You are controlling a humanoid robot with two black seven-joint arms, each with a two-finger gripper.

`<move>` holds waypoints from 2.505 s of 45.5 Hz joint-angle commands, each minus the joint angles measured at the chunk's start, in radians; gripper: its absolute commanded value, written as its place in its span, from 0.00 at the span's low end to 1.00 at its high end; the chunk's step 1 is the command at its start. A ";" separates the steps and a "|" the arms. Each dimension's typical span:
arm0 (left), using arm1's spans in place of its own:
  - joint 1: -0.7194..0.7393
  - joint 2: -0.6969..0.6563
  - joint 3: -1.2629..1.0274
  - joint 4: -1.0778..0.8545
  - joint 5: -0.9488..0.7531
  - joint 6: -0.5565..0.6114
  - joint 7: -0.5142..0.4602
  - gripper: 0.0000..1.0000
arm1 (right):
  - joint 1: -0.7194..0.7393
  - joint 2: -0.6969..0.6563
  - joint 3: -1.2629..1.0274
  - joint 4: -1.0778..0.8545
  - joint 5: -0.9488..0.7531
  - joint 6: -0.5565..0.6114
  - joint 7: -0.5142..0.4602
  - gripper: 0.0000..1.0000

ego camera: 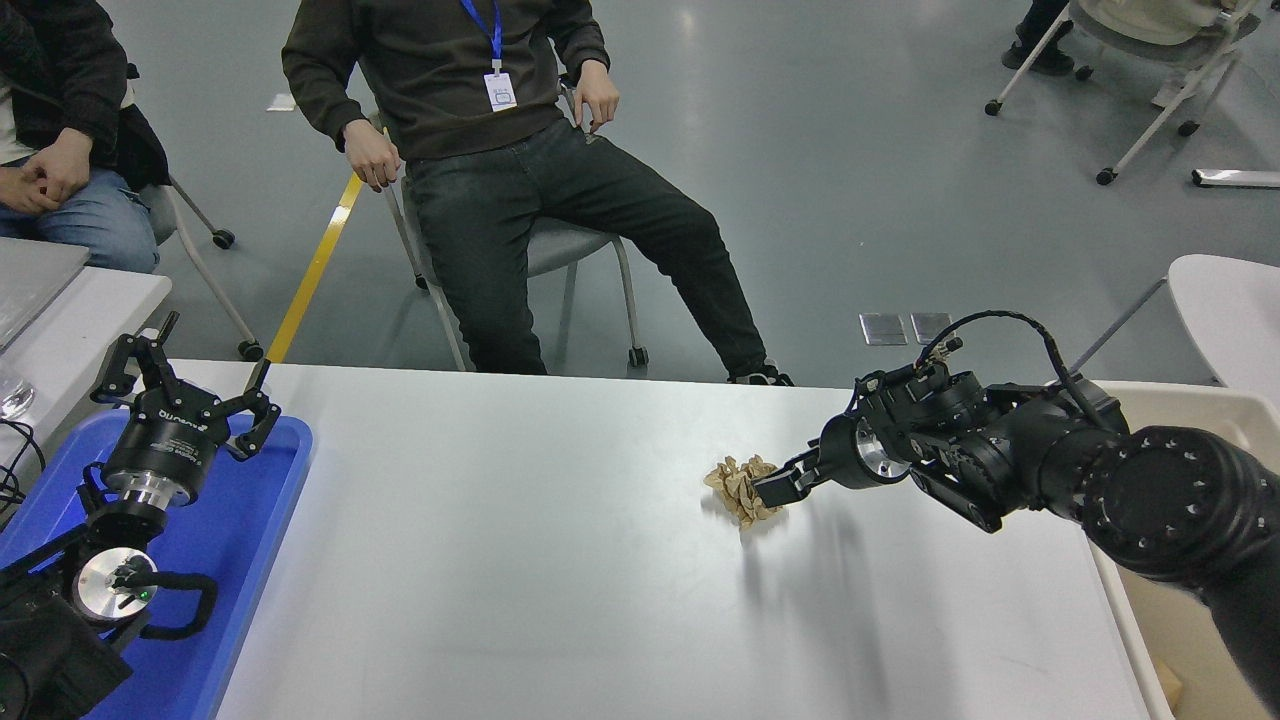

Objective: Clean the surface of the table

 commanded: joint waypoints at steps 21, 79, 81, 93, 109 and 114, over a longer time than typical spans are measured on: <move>0.000 0.000 0.000 -0.001 0.000 0.000 0.001 1.00 | -0.121 0.000 0.061 -0.034 0.002 -0.147 0.002 0.98; 0.000 0.000 0.000 -0.001 0.000 0.000 0.001 1.00 | -0.219 0.000 0.055 -0.080 0.002 -0.309 0.035 0.00; 0.000 0.000 0.000 0.001 0.000 0.000 0.001 1.00 | -0.219 0.000 0.058 -0.080 0.002 -0.308 0.035 0.00; 0.000 0.000 0.000 0.001 0.000 0.000 0.001 1.00 | -0.228 0.000 0.067 -0.077 0.015 -0.311 0.103 0.00; 0.000 0.000 0.000 0.001 0.000 0.000 0.001 1.00 | -0.193 0.000 0.150 -0.069 0.068 -0.315 0.183 0.00; 0.000 0.000 0.000 0.001 0.000 0.000 0.001 1.00 | -0.189 0.000 0.173 -0.068 0.080 -0.317 0.210 0.00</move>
